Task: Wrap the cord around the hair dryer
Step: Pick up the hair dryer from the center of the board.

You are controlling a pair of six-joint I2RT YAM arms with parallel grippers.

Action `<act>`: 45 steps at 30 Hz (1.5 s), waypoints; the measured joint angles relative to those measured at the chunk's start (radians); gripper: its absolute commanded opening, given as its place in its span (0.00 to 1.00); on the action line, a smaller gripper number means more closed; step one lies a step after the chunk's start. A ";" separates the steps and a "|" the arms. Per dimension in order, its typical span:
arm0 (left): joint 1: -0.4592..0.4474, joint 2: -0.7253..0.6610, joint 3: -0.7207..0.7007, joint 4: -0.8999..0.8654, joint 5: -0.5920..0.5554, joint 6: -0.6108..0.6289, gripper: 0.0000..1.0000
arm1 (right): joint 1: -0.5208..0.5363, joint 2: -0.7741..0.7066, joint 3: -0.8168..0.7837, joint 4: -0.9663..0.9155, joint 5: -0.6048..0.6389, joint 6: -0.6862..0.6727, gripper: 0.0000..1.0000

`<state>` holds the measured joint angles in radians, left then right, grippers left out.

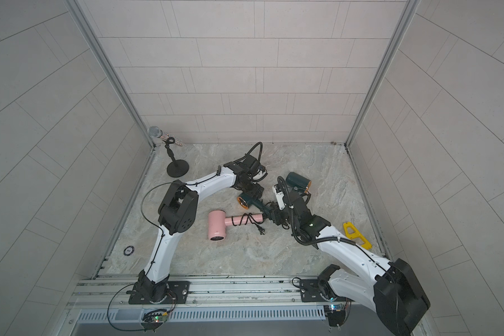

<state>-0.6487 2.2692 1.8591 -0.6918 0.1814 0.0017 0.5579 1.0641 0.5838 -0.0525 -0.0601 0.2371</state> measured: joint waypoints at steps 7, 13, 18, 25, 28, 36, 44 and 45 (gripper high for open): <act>0.000 0.015 0.030 -0.024 -0.011 0.007 0.31 | -0.003 -0.001 0.045 -0.057 0.000 -0.008 0.00; -0.004 0.008 0.056 -0.069 -0.089 0.011 0.00 | -0.002 -0.048 0.142 -0.167 -0.010 -0.035 0.00; -0.009 -0.069 0.101 -0.108 -0.272 0.062 0.00 | -0.002 -0.140 0.204 -0.277 -0.025 -0.058 0.00; 0.007 -0.203 0.114 -0.081 -0.532 0.139 0.00 | -0.003 -0.256 0.330 -0.320 -0.039 -0.073 0.00; 0.017 -0.216 0.114 -0.068 -0.581 0.148 0.00 | -0.003 -0.277 0.344 -0.336 -0.042 -0.077 0.00; 0.027 -0.216 0.134 -0.117 -0.551 0.121 0.00 | -0.095 -0.239 0.298 -0.386 -0.148 -0.078 0.04; 0.066 -0.226 0.234 -0.248 -0.362 0.081 0.00 | -0.294 0.000 0.237 -0.357 -0.362 -0.043 0.39; 0.073 -0.227 0.234 -0.259 -0.338 0.077 0.00 | -0.296 0.021 0.220 -0.341 -0.380 -0.041 0.39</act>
<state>-0.5755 2.0422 2.0930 -0.9512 -0.1566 0.0784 0.2619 1.0851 0.8036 -0.3935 -0.4404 0.1963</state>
